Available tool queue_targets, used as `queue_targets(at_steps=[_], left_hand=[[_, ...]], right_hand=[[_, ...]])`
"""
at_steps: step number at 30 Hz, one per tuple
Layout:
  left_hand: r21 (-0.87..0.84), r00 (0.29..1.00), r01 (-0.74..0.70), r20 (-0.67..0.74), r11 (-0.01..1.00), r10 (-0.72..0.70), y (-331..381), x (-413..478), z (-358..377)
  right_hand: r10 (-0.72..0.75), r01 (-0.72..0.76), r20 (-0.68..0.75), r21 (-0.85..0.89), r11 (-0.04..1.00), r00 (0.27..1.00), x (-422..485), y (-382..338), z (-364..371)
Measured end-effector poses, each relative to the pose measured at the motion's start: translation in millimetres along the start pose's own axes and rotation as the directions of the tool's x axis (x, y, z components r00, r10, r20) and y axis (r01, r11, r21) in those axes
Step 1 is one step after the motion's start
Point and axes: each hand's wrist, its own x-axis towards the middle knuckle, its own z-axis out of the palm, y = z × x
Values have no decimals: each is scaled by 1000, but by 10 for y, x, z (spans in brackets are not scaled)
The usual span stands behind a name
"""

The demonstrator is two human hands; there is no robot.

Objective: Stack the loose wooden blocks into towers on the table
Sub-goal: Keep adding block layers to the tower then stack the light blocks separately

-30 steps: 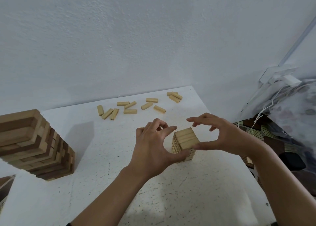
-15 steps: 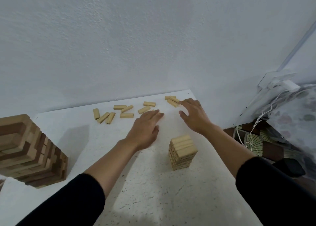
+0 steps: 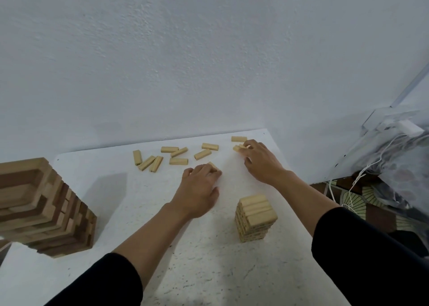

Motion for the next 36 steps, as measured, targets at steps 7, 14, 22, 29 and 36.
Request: queue_targets(at_steps=[7,14,22,29,36], left_hand=[[-79,995,27,-94,996,-34,-149,-270,7],[-141,991,51,-113,989,-67,-284,-541,-180],[-157,987,59,-139,986,-82,-421,-945,-293],[-172,989,99,-93,980,-116,-598,-1225,-408],[-247,956,178,-184,952,-227,-580,-1704,-371]], right_hand=[[3,-31,271,99,995,963,94,-242,-269],[-47,88,539,-52,995,841,175,-709,-414],[35,232,743,-253,939,669,183,-1472,-463],[-13,365,791,-268,892,612,-65,-2041,-296],[-240,300,514,-36,953,823,-604,-2243,97]])
